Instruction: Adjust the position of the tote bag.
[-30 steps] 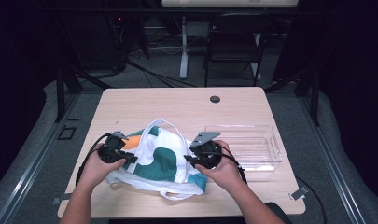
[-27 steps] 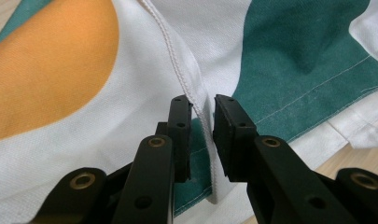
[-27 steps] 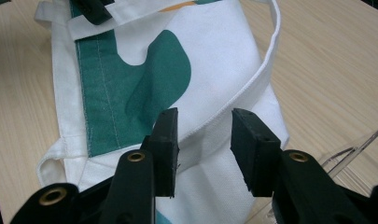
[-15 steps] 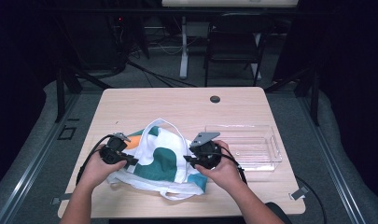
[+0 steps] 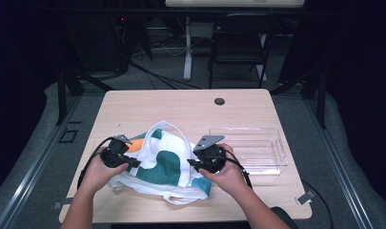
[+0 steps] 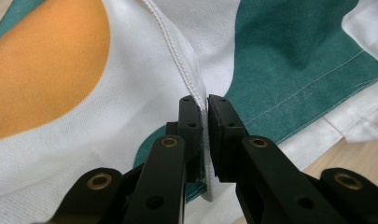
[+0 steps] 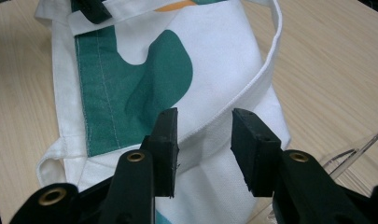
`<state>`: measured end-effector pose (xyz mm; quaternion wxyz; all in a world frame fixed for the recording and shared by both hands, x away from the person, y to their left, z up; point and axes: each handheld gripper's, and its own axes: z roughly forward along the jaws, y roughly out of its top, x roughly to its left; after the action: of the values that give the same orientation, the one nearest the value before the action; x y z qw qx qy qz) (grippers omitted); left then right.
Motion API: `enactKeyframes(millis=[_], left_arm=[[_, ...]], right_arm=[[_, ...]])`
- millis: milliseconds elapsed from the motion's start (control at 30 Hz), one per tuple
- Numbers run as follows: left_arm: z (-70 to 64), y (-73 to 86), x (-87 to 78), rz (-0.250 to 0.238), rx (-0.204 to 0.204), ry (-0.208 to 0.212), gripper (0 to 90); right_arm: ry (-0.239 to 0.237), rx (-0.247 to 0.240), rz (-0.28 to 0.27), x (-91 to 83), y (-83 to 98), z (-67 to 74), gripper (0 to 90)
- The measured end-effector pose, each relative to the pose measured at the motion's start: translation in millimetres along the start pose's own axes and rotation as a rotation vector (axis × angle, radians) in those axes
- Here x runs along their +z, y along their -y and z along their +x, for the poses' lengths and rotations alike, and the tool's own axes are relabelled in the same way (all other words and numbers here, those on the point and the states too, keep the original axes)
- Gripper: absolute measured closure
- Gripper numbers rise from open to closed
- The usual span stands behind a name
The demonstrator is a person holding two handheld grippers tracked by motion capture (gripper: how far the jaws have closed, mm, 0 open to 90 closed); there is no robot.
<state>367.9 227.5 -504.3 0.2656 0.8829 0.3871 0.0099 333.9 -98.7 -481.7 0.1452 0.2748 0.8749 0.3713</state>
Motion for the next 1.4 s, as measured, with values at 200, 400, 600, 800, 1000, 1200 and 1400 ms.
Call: enactKeyframes(millis=[200,400,600,800,1000,1200,1400], left_arm=[[-0.8,-0.4,-5.5,-0.025,0.002,0.003,85.6],[-2.5,-1.7,-10.0,-0.045,0.01,-0.002,86.9],[-3.7,-2.8,-14.6,-0.064,0.018,-0.014,87.4],[-4.9,-3.7,-18.3,-0.084,0.023,-0.023,87.6],[-6.7,-4.8,-23.0,-0.111,0.027,-0.034,87.6],[-7.6,-5.4,-26.3,-0.134,0.023,-0.046,87.7],[-7.7,-6.5,-30.7,-0.158,0.025,-0.052,87.7]], right_arm=[[0.0,-0.004,0.003,-0.8,-0.3,-0.4,62.0],[-0.001,-0.003,-0.003,0.0,-0.1,0.5,61.9],[-0.001,-0.005,-0.006,-0.2,-0.4,1.5,61.9],[-0.01,-0.022,-0.004,-0.8,-1.5,3.9,61.8],[-0.017,-0.028,-0.015,-1.2,-2.8,7.3,61.8],[-0.026,-0.039,-0.013,-1.3,-3.5,10.5,61.6],[-0.028,-0.048,-0.007,-0.9,-3.2,13.4,61.5]])
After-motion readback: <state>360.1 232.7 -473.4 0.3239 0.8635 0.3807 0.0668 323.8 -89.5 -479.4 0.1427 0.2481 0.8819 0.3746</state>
